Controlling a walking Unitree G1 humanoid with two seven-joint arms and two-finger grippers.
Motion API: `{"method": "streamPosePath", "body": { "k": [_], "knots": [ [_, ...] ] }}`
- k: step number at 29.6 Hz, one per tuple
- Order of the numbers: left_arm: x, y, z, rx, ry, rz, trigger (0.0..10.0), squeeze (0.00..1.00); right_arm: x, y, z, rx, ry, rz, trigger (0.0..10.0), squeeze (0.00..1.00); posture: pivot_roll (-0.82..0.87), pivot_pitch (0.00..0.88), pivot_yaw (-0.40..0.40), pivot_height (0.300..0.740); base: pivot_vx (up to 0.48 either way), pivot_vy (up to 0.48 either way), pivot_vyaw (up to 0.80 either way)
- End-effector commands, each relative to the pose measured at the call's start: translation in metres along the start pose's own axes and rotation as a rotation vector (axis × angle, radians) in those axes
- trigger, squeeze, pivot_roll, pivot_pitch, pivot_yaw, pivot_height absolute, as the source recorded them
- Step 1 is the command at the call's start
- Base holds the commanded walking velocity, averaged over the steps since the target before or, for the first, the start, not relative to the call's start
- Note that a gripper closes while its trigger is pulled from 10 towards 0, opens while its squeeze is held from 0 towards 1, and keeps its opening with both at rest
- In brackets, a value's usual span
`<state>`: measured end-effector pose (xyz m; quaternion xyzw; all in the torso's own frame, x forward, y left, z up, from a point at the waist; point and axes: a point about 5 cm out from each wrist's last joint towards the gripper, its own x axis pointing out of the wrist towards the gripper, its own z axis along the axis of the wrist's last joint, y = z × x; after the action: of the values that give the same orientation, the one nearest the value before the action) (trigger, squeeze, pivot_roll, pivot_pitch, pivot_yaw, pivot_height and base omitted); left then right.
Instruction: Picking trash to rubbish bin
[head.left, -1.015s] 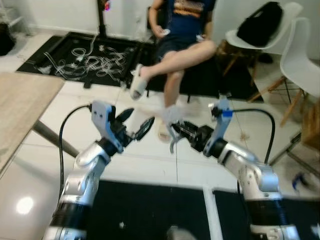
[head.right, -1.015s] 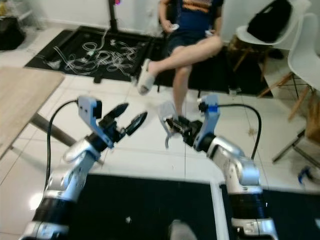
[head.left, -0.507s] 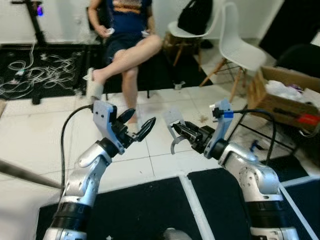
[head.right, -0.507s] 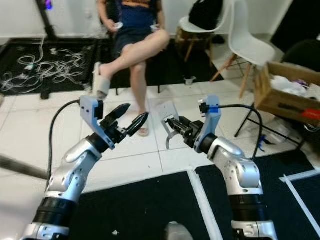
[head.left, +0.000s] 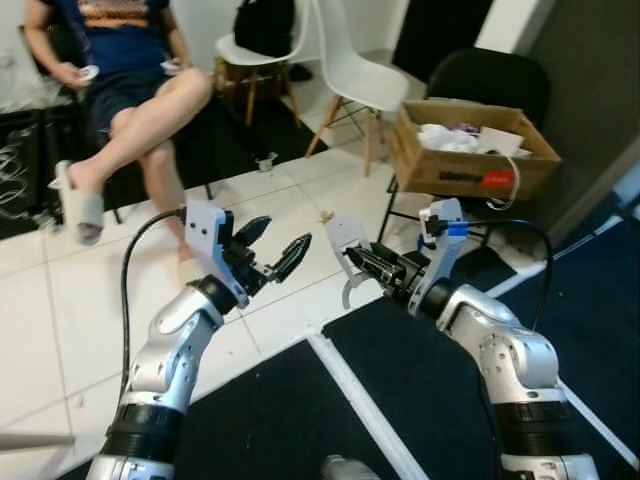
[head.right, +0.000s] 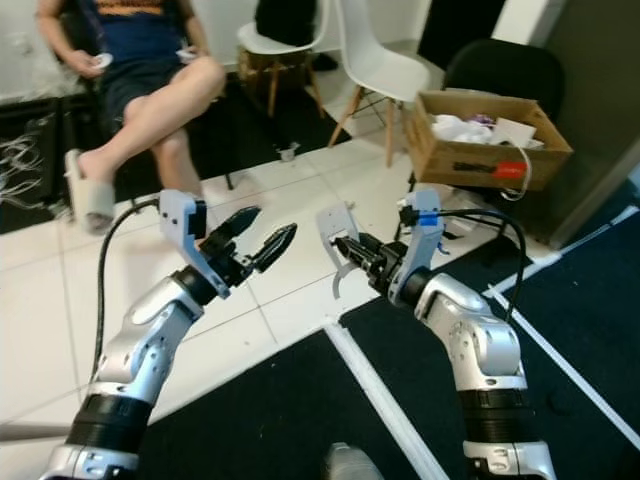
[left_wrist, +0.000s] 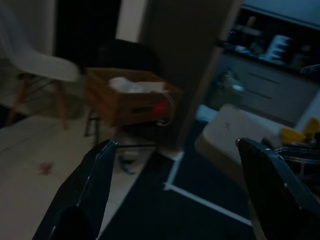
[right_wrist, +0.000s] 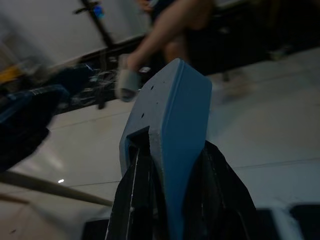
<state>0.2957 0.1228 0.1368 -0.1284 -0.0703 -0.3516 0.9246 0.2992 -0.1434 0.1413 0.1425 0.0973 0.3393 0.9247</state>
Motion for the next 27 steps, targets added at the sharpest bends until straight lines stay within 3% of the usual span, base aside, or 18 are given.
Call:
{"method": "streamPosePath", "body": {
  "k": [1,12,14,15,18,21,27],
  "knots": [
    [0.002,-0.003,0.001,0.001,-0.002,-0.019,10.0,0.00,0.000,-0.001,0.002,-0.011,-0.008,-0.001,10.0,0.00,-0.06,0.000,-0.031,0.740,0.000,0.000,-0.80],
    [0.001,-0.002,0.000,-0.029,0.003,-0.019,10.0,0.00,0.000,-0.001,0.002,-0.012,-0.008,-0.001,10.0,0.00,-0.06,0.000,-0.030,0.740,0.000,0.000,-0.80],
    [-0.004,-0.008,-0.001,-0.209,0.002,-0.084,10.0,0.00,0.000,-0.001,0.003,-0.015,-0.008,-0.001,10.0,0.00,-0.07,0.000,-0.028,0.740,0.000,0.000,-0.80],
    [-0.004,-0.008,-0.001,-0.209,0.002,-0.084,10.0,0.00,0.000,-0.001,0.003,-0.015,-0.008,-0.001,10.0,0.00,-0.07,0.000,-0.028,0.740,0.000,0.000,-0.80],
    [-0.022,-0.026,-0.002,-0.486,-0.005,-0.265,10.0,0.00,-0.001,-0.001,0.002,-0.018,-0.006,-0.002,10.0,0.00,-0.07,0.000,-0.028,0.740,0.000,0.000,-0.80],
    [-0.028,-0.031,0.000,-0.546,-0.033,-0.306,10.0,0.00,-0.001,-0.001,0.002,-0.018,-0.005,-0.002,10.0,0.00,-0.07,0.000,-0.028,0.740,0.000,0.000,-0.80],
    [-0.026,-0.025,-0.003,-0.644,-0.047,-0.250,10.0,0.00,0.000,-0.002,0.002,-0.019,-0.005,-0.002,10.0,0.00,-0.07,0.000,-0.028,0.740,0.000,0.000,-0.80]
  ]
}}
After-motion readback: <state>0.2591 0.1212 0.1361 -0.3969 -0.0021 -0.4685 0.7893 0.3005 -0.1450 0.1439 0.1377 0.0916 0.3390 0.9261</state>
